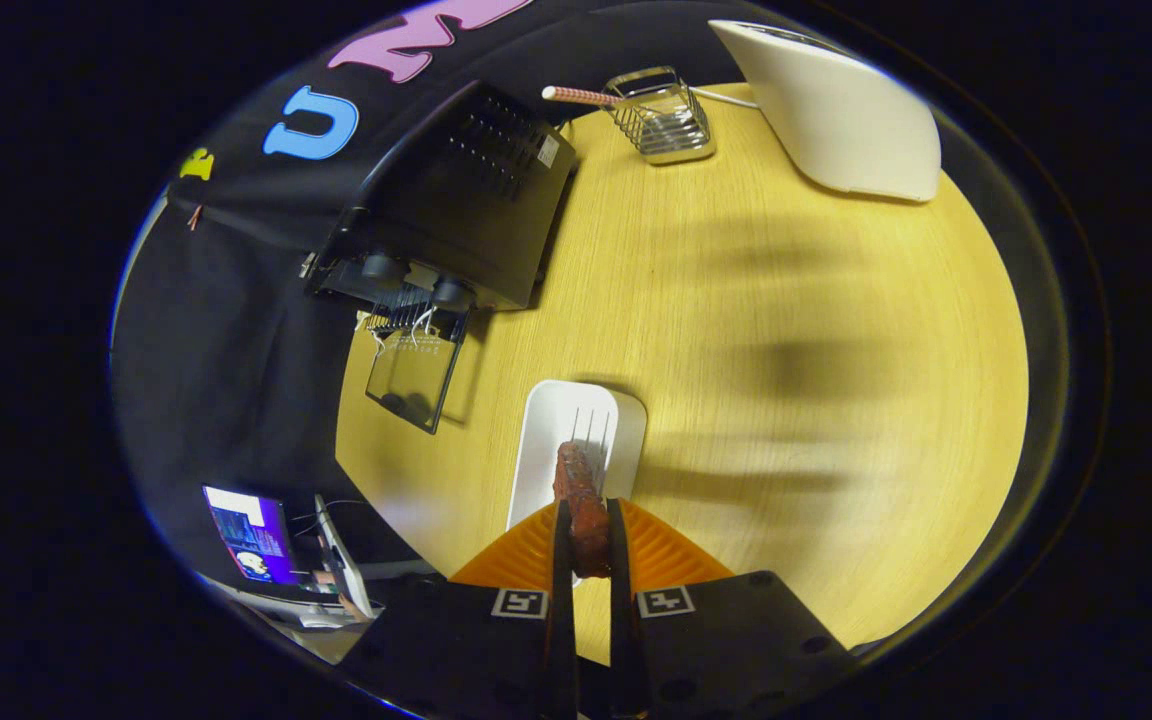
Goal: Open the toaster oven, put the food inside, and close the toaster oven door.
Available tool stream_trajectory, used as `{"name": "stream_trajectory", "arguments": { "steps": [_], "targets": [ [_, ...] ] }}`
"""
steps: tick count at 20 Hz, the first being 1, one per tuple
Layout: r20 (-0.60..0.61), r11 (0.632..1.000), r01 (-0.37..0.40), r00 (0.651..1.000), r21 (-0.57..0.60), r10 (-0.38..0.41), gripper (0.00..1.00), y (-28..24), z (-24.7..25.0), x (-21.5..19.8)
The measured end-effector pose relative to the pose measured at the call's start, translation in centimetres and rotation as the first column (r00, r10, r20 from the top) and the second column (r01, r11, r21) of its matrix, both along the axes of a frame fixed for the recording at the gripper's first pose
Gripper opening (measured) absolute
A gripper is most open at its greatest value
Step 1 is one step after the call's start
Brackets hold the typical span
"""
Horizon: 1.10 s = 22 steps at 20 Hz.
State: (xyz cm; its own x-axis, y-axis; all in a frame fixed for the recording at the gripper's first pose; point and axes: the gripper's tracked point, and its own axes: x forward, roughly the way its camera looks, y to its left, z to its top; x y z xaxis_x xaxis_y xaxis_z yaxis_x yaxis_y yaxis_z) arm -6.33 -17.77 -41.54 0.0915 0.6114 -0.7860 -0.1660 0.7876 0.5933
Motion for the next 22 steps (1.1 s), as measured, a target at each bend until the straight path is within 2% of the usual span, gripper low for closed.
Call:
{"name": "stream_trajectory", "arguments": {
  "steps": [7, 12, 15, 17, 22],
  "targets": [
    [0.188, 0.992, 0.116, 0.977, -0.047, -0.105, 0.15, 0.5, 5.7, -0.3],
    [0.307, 0.986, 0.161, 0.937, 0.05, -0.168, 0.15, 7.2, 11.9, -1.2],
    [0.341, 0.971, 0.203, 0.91, 0.128, -0.235, 0.15, 11.5, 14.4, -1.8],
    [0.34, 0.958, 0.225, 0.9, 0.177, -0.274, 0.15, 14.7, 15.5, -2.2],
    [0.388, 0.938, 0.285, 0.856, 0.197, -0.342, 0.15, 19.8, 16.4, -1.9]
  ]
}}
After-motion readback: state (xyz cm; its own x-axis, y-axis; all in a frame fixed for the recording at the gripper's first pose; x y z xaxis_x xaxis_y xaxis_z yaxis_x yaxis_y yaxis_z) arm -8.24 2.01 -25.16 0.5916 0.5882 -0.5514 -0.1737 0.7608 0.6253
